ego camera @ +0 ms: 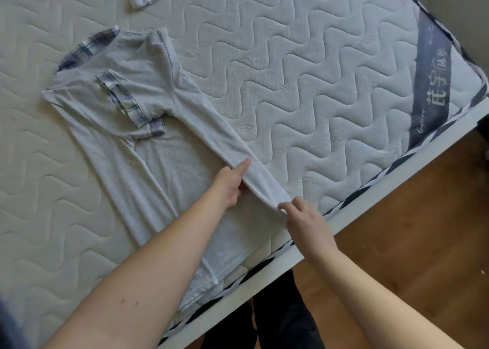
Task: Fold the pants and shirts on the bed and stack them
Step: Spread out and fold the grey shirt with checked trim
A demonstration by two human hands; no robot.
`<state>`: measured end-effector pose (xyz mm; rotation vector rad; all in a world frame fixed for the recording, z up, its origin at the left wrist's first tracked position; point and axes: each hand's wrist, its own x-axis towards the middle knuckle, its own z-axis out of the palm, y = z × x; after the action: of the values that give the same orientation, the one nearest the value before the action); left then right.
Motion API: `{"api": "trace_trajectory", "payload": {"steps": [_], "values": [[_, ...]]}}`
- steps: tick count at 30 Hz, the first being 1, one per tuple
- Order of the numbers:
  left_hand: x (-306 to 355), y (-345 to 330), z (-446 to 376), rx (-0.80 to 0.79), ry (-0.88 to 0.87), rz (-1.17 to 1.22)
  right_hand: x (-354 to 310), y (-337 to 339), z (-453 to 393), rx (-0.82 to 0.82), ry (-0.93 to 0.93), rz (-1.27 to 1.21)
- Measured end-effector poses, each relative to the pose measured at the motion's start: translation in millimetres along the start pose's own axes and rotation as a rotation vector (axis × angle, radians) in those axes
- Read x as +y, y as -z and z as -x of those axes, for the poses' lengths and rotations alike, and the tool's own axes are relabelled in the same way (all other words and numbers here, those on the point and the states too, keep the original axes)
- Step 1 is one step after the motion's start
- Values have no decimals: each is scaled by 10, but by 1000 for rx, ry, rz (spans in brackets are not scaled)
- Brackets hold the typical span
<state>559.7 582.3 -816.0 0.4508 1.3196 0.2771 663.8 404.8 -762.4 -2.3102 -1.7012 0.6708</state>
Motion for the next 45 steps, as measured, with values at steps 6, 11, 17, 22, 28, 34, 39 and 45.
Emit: {"api": "trace_trajectory", "payload": {"steps": [6,11,17,22,28,34,39,45], "values": [[-452,61,218,-60,78,-101,-152,-282,178,154,-67,-100],[-670,208,358,-30,71,-19,8,-489,292,-53,-430,-182],[-801,259,320,-22,-1,-64,73,-564,144,15,-425,-365],[-975,202,322,51,-62,-162,183,-498,124,90,-350,-390],[-1133,136,439,301,-85,-263,293,-404,184,-56,-539,-494],[-1153,149,536,191,-18,-423,409,-315,132,-196,-645,-425],[-1182,153,573,224,-35,-657,293,-297,-15,-60,-608,-566],[-1251,195,694,217,-26,-627,215,-397,-220,-299,-508,-432]]}}
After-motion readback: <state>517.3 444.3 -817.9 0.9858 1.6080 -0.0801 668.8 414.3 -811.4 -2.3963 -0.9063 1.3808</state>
